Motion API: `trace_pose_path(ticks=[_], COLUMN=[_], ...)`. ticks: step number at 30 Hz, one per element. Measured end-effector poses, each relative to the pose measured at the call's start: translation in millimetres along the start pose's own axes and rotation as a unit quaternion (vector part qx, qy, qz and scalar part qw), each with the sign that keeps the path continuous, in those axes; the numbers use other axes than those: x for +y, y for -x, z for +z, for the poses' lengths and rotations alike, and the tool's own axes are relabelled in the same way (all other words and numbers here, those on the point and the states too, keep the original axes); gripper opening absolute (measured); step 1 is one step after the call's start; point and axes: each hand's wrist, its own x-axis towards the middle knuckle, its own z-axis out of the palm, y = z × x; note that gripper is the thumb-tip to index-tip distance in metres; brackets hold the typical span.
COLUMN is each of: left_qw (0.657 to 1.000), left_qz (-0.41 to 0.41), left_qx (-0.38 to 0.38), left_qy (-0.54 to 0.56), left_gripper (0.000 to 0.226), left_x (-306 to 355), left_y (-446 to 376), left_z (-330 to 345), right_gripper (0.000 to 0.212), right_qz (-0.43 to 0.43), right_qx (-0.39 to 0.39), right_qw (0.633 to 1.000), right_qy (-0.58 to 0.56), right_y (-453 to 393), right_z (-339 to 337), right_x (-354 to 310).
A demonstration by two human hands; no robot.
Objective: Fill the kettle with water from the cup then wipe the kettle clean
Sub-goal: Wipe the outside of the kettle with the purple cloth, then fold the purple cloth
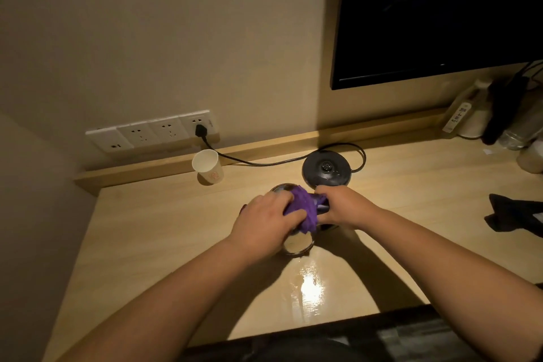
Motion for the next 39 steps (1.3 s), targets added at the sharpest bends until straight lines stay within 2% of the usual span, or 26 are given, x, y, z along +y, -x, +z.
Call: trace_pose_path(ticks=[3,6,8,9,10,11,12,13,15,16,17,19,21,23,25,26,28,31,34,35,37,39], left_qw=[0.999,0.978,0.927,0.880,0.807,0.708,0.602,0.510,0.367,0.315,0.281,0.257,0.251,0.258,0.295,0.322,0.384,0.469,0.537,0.573,0.679,0.778], left_qz=[0.000,-0.127,-0.231,-0.286,-0.343,-0.392,-0.422,-0.434,-0.430,-0.421,-0.404,-0.362,-0.313,-0.271,-0.213,-0.180,-0.138,-0.121,-0.129,-0.132,-0.132,-0.125], left_qx=[-0.029,-0.056,-0.039,-0.024,-0.010,0.000,0.005,0.002,-0.021,-0.042,-0.065,-0.099,-0.118,-0.130,-0.151,-0.166,-0.204,-0.260,-0.300,-0.311,-0.314,-0.282], left_qy=[0.026,0.156,0.294,0.379,0.480,0.587,0.678,0.743,0.824,0.850,0.868,0.891,0.908,0.918,0.919,0.914,0.890,0.835,0.778,0.747,0.650,0.547], left_gripper=[0.042,0.036,0.031,0.027,0.024,0.024,0.025,0.027,0.036,0.043,0.052,0.067,0.077,0.078,0.077,0.076,0.071,0.053,0.031,0.027,0.022,0.022], left_x=[1,-5,-8,-10,-10,-10,-9,-8,-5,-4,-3,-5,-7,-12,-19,-24,-34,-54,-78,-86,-104,-121], left_y=[40,74,86,90,92,94,96,98,105,109,114,122,131,140,148,150,154,162,179,186,202,219], left_z=[15,24,27,30,30,31,33,34,39,43,46,51,51,50,48,47,41,27,15,11,6,8], right_gripper=[0.039,0.039,0.044,0.047,0.049,0.048,0.045,0.043,0.037,0.035,0.035,0.041,0.073,0.102,0.104,0.100,0.090,0.071,0.042,0.032,0.022,0.017], right_qz=[0.015,0.030,0.037,0.037,0.037,0.037,0.038,0.039,0.049,0.060,0.072,0.103,0.114,0.072,-0.032,-0.094,-0.183,-0.190,-0.176,-0.172,-0.148,-0.113], right_qx=[-0.005,-0.005,-0.001,0.001,0.003,0.000,-0.004,-0.008,-0.015,-0.017,-0.024,-0.045,-0.045,0.013,0.045,0.020,-0.082,-0.205,-0.219,-0.214,-0.202,-0.191], right_qw=[1.000,0.999,0.999,0.999,0.999,0.999,0.999,0.999,0.998,0.998,0.997,0.994,0.992,0.992,0.990,0.985,0.963,0.932,0.928,0.930,0.946,0.964], right_qy=[0.025,0.024,0.027,0.029,0.030,0.030,0.029,0.027,0.021,0.019,0.019,0.014,0.036,0.101,0.127,0.141,0.179,0.229,0.246,0.243,0.205,0.145], right_y=[-1,2,6,7,8,9,9,10,10,10,9,9,14,23,34,39,45,37,29,28,25,22], right_z=[-5,-15,-21,-26,-30,-35,-39,-43,-49,-52,-55,-61,-71,-76,-66,-54,-20,28,55,63,77,90], right_x=[3,14,22,24,26,28,29,30,32,34,37,42,31,-4,-63,-94,-146,-191,-219,-226,-239,-253])
